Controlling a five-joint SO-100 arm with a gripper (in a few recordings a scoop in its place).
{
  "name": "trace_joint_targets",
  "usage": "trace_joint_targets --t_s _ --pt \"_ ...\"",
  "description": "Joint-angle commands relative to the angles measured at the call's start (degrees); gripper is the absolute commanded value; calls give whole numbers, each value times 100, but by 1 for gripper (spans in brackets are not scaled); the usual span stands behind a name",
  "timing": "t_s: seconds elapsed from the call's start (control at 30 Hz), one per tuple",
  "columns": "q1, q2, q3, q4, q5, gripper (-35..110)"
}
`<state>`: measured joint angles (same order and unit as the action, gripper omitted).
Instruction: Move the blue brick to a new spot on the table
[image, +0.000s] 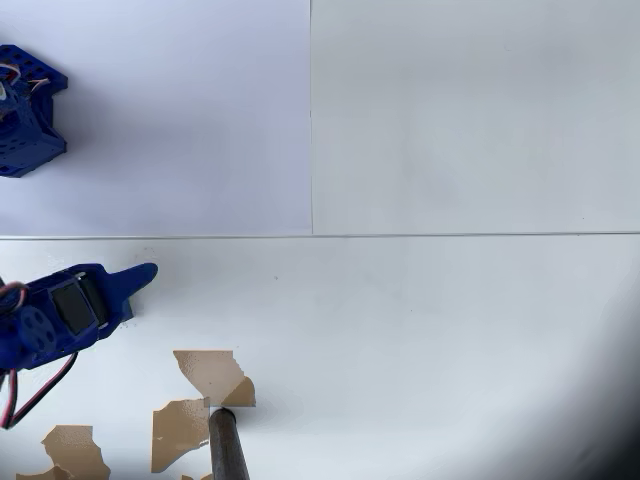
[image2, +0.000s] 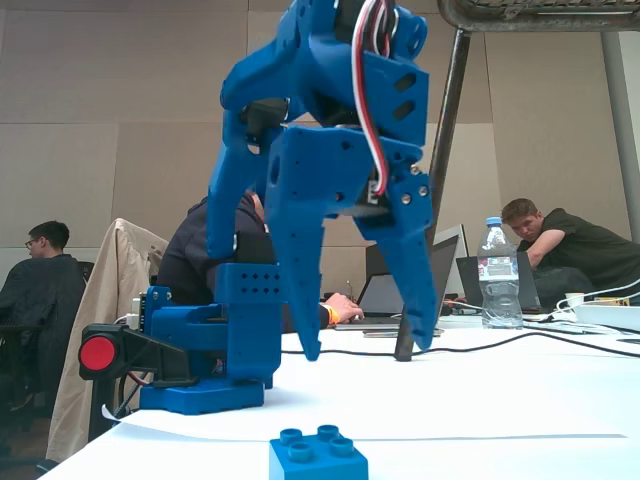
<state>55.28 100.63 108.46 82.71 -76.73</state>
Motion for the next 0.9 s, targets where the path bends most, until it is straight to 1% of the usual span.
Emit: trace_joint_targets --t_s 0.0,0.2,0.33,0.53,0.67,0.8,0.87 --pt "-1063 888 431 -281 193 25" --pt "-3243 1881 1608 -1037 35 16" --pt "-4438 2566 2285 -1485 -97 9" --pt "-5941 3727 3234 -1556 -53 2" --pt "-6548 4342 3858 -1600 97 0" --pt "-6609 5484 5001 -1705 -211 0" --pt "-6565 6337 5590 -1512 -466 0"
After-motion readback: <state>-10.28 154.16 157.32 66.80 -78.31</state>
